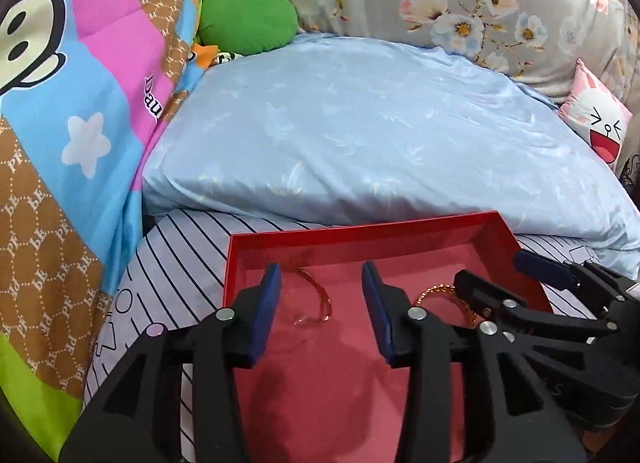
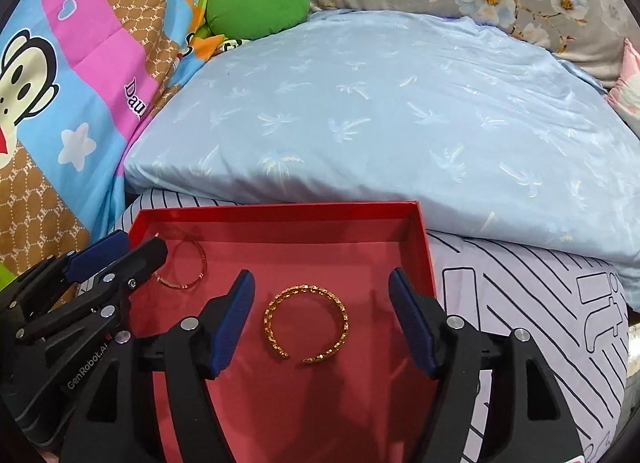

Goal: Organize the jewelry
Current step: 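Carry both gold bangles into the red tray and open both tools, then move both tools back toward the remaining bracelets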

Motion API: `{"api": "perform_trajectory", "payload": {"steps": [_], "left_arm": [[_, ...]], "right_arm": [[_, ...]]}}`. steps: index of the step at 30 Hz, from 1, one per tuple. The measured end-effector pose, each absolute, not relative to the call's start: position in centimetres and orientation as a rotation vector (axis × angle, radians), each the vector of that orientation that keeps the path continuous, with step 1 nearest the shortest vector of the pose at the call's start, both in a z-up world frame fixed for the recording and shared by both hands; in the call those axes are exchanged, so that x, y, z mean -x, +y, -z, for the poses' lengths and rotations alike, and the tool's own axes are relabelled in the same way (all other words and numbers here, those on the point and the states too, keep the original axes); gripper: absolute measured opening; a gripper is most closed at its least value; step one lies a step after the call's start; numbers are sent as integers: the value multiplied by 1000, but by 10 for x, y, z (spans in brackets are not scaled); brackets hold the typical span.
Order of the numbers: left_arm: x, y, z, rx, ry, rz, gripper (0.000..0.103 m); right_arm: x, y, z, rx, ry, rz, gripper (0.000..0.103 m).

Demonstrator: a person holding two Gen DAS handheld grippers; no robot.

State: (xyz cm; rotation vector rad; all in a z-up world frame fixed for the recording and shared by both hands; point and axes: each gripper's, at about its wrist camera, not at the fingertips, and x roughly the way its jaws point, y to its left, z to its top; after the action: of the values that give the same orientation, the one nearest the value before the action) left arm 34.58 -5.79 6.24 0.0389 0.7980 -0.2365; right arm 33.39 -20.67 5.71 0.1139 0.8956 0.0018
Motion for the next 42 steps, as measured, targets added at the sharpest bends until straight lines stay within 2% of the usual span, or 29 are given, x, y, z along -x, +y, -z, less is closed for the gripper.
{"api": "perform_trajectory", "payload": {"steps": [12,18,25,28,42], "left_arm": [[-319,-53,-89,-36,766,238,41],[-281,-48,-116,-45,717,247,49],[-229,-39,-131,-56,699,253,51],[-204,-32,-128,-66,704,250,56],[-105,-2,-74,-61,808,215,56]], "right_arm": [[-294,-203,-91,-98,815,-3,69],[-248,-200,-114,-85,771,-13,69],[-185,-199,-123,-62,743,-5,72],[-156,-199,-119,-53,746,7,73],[-46,-203,-61,-106,856,55,73]]}}
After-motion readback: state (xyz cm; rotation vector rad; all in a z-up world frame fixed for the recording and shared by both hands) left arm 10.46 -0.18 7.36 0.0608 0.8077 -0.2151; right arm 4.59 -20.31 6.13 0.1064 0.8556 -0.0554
